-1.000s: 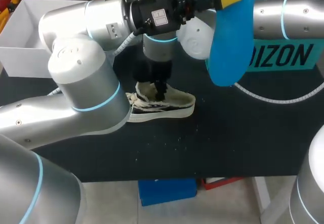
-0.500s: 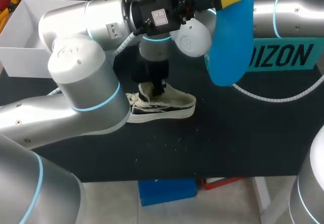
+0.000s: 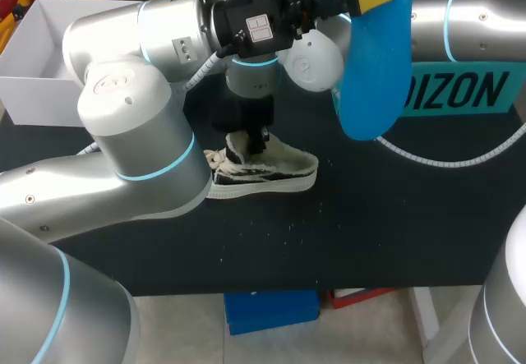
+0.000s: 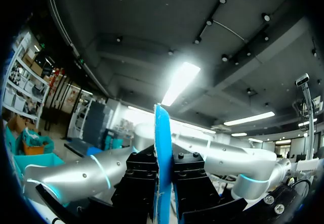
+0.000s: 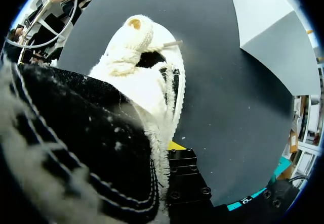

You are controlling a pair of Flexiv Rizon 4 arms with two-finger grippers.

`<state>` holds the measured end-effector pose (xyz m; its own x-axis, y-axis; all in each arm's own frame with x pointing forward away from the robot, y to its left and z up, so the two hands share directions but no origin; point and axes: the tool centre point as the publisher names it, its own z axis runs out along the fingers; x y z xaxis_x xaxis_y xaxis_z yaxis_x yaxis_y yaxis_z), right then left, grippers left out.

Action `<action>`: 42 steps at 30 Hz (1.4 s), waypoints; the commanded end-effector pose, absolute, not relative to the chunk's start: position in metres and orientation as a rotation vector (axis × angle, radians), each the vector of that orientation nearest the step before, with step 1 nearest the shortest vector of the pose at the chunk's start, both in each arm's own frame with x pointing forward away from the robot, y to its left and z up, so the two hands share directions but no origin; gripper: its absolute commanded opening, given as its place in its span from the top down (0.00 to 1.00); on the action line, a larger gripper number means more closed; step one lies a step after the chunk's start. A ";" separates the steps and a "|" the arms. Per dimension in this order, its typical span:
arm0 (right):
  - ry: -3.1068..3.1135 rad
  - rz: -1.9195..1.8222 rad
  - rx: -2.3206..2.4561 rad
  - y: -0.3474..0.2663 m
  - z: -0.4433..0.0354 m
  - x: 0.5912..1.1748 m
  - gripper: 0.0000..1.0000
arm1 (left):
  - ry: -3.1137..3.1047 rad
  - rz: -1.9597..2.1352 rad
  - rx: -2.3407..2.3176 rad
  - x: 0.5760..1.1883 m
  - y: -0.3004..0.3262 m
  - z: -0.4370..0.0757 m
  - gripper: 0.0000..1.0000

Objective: Take the shoe out of the shoebox, open the shoe tongue, remove and reinsert the insole, then place the shoe into the shoebox

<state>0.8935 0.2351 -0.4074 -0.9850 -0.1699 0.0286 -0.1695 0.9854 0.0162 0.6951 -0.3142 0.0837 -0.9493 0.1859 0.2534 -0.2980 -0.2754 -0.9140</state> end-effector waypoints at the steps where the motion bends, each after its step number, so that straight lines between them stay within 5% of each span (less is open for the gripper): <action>1: -3.105 0.041 0.118 0.223 -0.345 0.893 1.00 | -1.673 2.291 0.143 0.694 -0.316 0.084 1.00; 9: -3.051 0.072 -0.522 0.201 -0.313 0.896 1.00 | -1.673 2.291 0.143 0.694 -0.316 0.084 1.00; 20: -2.592 -0.282 -1.826 0.191 -0.328 0.903 1.00 | -1.673 2.291 0.143 0.694 -0.316 0.084 1.00; 42: -2.404 -0.167 -2.325 0.187 -0.368 0.907 1.00 | -1.673 2.291 0.143 0.694 -0.316 0.084 1.00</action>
